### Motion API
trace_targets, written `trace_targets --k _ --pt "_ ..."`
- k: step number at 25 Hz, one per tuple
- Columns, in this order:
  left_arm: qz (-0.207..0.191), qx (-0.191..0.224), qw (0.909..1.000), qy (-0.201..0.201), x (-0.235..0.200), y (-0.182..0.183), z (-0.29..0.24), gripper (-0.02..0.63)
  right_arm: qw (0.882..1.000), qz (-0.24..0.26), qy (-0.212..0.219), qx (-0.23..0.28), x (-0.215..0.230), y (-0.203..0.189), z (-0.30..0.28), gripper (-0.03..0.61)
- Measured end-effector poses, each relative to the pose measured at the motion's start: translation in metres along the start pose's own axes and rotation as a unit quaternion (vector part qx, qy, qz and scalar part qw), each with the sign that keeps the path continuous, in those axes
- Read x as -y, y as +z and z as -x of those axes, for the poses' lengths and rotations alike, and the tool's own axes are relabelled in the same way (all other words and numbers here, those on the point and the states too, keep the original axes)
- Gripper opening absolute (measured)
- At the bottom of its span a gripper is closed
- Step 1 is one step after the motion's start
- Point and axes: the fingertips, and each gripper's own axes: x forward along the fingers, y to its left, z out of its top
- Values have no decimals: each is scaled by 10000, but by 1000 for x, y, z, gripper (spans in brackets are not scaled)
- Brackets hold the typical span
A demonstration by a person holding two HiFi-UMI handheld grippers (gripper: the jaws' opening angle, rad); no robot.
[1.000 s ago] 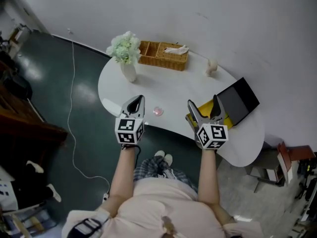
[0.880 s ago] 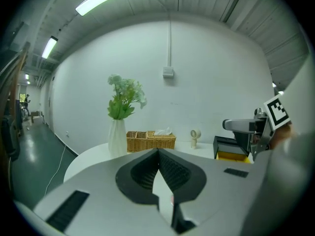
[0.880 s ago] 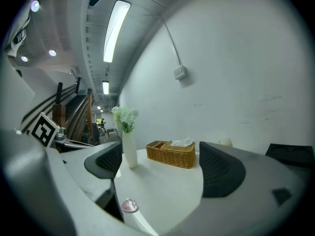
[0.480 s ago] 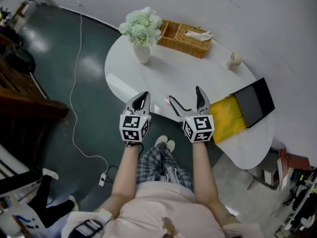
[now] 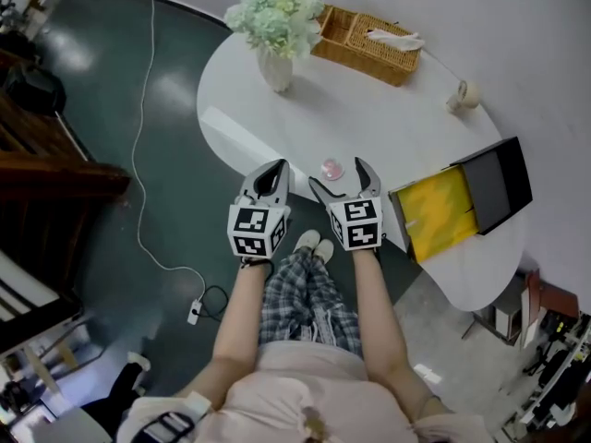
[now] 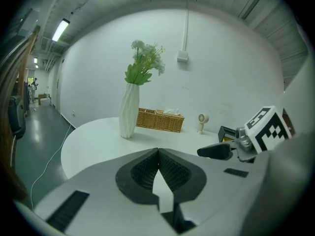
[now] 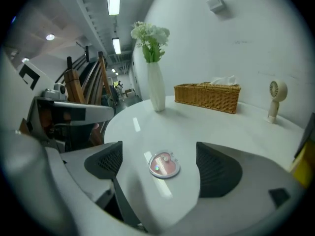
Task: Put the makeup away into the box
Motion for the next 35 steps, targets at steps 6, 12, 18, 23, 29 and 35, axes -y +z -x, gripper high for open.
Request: trace_targets --k 6,12,18,23,29,35 --pt "68 -128 9999 -32 -1 -17 4 26 9984 -43 -116 -551 -1 -27 -15 414" --pt "95 -181 9998 -34 -3 -25 6 26 9964 17 -230 -818 1 -39 -22 352" --pt "99 -189 9998 -51 -4 -26 6 26 9951 195 -347 -906 3 -40 -22 301" --pt "83 -172 9998 -85 -3 -25 6 26 9953 291 -340 -859 -3 -40 -23 245" --pt "11 -132 9999 -94 -4 -18 7 26 9980 169 -474 -374 3 -13 -8 244" --pt "-224 44 9991 -357 18 15 -9 26 9964 54 -842 115 28 28 28 243"
